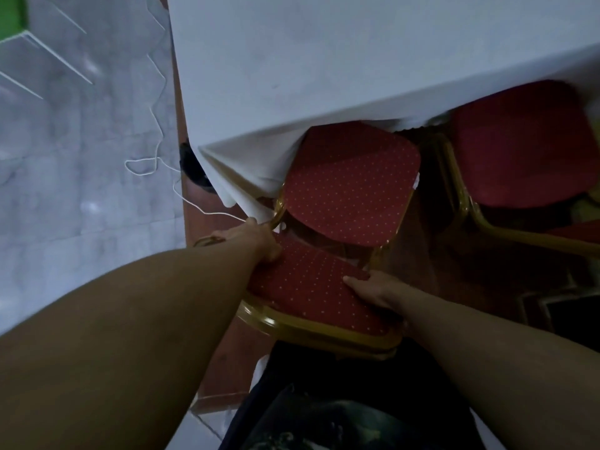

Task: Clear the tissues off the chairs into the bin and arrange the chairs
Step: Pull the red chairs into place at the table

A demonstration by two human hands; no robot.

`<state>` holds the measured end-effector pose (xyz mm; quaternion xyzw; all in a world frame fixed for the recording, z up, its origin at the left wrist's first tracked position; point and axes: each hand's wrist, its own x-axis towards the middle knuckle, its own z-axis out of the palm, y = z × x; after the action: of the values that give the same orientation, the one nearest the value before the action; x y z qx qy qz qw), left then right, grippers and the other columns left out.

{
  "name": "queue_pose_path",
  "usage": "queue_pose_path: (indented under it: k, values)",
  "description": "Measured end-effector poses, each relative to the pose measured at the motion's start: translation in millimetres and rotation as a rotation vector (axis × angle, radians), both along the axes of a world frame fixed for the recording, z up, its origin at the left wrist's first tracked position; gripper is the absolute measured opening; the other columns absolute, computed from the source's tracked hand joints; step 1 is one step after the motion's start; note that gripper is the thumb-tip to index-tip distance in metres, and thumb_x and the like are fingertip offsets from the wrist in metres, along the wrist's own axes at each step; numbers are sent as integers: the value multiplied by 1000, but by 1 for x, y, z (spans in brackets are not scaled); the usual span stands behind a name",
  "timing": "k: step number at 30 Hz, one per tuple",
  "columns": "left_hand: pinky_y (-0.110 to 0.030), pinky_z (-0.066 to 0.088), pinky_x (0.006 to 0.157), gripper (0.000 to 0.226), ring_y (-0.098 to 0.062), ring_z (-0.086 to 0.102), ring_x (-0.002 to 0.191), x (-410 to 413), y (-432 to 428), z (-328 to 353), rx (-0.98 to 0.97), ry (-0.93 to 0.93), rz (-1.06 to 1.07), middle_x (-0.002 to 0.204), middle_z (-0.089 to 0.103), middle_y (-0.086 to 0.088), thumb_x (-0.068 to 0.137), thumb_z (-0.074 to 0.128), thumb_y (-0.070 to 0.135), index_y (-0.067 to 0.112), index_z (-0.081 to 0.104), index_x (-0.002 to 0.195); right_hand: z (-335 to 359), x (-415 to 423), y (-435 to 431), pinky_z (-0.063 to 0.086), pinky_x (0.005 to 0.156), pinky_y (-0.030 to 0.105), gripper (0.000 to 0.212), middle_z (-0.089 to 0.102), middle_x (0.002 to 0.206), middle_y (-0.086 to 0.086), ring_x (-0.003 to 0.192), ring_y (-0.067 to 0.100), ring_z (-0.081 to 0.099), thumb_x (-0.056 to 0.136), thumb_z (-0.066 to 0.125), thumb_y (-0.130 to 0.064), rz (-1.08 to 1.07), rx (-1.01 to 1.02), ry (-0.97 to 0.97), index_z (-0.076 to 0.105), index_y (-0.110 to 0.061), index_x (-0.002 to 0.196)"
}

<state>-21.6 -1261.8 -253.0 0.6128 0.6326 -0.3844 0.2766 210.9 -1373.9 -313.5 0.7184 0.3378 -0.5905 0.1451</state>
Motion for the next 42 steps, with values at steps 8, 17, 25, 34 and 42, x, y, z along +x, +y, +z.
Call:
queue_pose_path:
  k: [8,17,25,34,42]
  values:
    - [-68,21,110,113,-44,33,139,-9,2,5,-23,190,148,153,34,-10,64,54,89,27,23,154,-6,-3,-8,46,105,42,88,55,141,10,124,32,56,80,56,-76,-165,-36,-27,48,-16,145]
    - [-45,42,98,107,-38,51,127,-12,-3,0,-275,13,534,142,50,-18,73,68,72,17,26,154,3,13,-15,47,103,41,98,56,139,10,124,33,55,65,56,-88,-120,-7,-111,59,-21,136]
    - [-45,47,98,118,-35,59,114,42,-40,-14,-366,-132,609,135,57,-14,60,70,80,22,27,154,17,95,-13,50,97,41,113,58,134,13,120,36,57,46,59,-95,-39,10,-239,61,-21,131]
    - [-48,37,109,109,-37,44,134,151,-58,-13,-395,-93,542,151,40,-17,78,42,86,13,20,157,32,207,22,50,92,45,93,56,134,16,119,38,57,64,72,-77,88,84,-401,59,-13,129]
    - [-52,37,112,127,-38,43,136,208,-64,-23,-347,-49,396,152,39,-17,61,36,99,15,23,156,40,273,40,50,79,39,84,60,126,14,112,35,61,66,73,-75,176,111,-418,63,-10,119]
